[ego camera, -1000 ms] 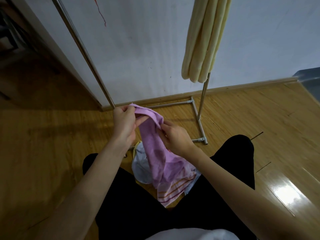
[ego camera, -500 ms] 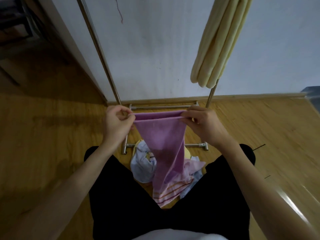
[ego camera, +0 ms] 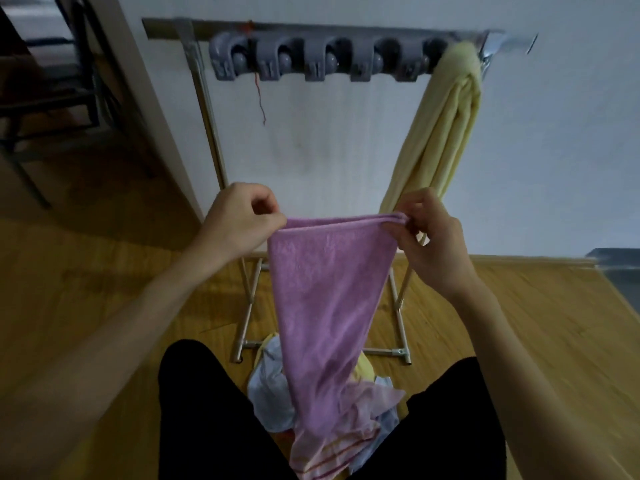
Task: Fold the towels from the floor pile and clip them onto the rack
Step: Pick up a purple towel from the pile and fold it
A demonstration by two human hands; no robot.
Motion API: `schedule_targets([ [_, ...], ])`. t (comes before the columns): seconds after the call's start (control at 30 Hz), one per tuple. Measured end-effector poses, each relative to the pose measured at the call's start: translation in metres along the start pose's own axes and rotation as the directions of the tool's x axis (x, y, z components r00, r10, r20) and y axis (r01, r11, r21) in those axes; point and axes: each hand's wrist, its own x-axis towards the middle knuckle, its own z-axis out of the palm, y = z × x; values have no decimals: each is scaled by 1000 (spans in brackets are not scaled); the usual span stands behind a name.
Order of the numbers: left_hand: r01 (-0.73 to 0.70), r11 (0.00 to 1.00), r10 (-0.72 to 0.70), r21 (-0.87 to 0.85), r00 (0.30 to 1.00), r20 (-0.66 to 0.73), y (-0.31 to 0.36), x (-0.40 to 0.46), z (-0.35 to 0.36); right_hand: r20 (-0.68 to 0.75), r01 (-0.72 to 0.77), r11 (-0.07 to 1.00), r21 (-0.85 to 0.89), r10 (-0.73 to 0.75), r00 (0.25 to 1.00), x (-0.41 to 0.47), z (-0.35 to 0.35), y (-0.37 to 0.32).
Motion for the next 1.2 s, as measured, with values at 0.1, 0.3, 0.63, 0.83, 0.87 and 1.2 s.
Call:
schedule_targets([
  [0.1,-35,997,32,74,998,49,6,9,-5,23,-16,998,-55,17,1000,4,2,7],
  [0.3,-49,994,91,-100,878,469,18,2,-7,-11,-111,994,20,111,994,0,12,22],
  [0.63,-228,974,138,18,649,748,20,-2,2,2,-196,970,146,197,980,5,39,23],
  [0.83,-60,995,-14,76,691,723,9,0,15,-47,-268,921,282,292,955,-6,43,20],
  [0.87,-21,998,-29,62,707,706,8,0,18,-41,-298,901,316,327,944,-9,43,19],
  [1.2,201,964,-27,-176,728,685,-3,-14,31,66,-266,883,387,261,963,-49,71,13],
])
